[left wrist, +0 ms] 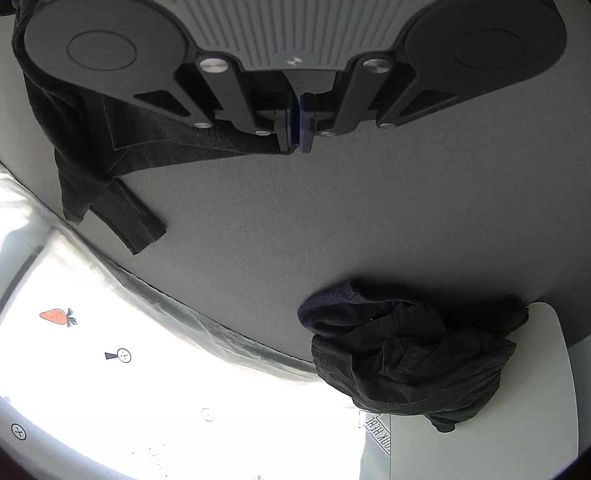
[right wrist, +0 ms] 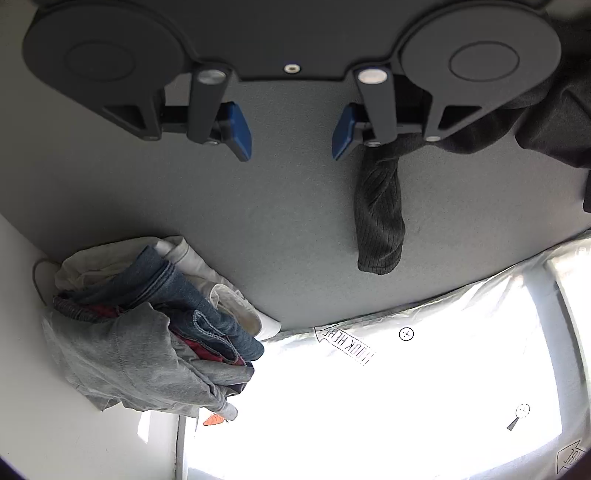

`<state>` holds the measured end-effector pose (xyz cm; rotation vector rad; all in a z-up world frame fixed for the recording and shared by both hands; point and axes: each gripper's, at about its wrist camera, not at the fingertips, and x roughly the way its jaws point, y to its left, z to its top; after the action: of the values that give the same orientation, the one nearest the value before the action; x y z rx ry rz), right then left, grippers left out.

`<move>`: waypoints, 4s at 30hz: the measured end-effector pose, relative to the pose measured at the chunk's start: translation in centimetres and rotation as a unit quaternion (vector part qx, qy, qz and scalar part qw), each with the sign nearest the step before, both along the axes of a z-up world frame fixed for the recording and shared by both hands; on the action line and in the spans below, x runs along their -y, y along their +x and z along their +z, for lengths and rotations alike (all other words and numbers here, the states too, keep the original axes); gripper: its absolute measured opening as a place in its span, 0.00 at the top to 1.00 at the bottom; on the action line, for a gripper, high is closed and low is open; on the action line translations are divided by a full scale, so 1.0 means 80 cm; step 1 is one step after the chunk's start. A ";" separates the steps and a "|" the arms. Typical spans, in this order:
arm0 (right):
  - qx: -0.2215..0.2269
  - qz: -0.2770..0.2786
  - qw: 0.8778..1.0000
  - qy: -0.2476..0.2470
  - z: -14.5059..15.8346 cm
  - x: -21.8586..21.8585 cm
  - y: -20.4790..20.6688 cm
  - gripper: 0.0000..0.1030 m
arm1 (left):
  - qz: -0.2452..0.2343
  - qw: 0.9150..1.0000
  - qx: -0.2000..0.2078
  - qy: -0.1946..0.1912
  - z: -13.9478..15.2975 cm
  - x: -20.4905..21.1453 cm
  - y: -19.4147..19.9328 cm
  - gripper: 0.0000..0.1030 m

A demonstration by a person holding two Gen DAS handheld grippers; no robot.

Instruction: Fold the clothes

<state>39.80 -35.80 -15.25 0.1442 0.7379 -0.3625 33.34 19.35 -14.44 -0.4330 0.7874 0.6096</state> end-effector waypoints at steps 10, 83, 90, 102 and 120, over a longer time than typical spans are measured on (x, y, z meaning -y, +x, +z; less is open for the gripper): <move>-0.007 0.043 0.999 0.008 0.001 -0.060 -0.022 0.52 | 0.140 0.990 -0.021 0.009 -0.005 -0.111 -0.151 0.95; -0.034 -0.066 0.972 0.223 -0.048 0.032 -0.071 0.55 | 0.110 0.991 -0.070 0.010 -0.052 -0.069 -0.189 0.59; -0.122 0.009 0.984 0.132 -0.054 -0.012 -0.042 0.78 | 0.099 0.993 -0.044 0.043 -0.064 -0.036 -0.197 0.53; -0.095 0.208 0.962 -0.146 0.014 -0.150 0.040 0.93 | 0.138 0.989 -0.031 0.054 -0.070 -0.023 -0.196 0.50; -0.089 0.129 0.987 0.014 0.013 -0.069 0.009 0.64 | 0.150 0.986 -0.057 0.050 -0.066 -0.024 -0.185 0.44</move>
<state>40.49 -30.28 -14.20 0.0414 0.9278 -0.1175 18.54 21.28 -19.76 -0.4300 0.8023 0.9587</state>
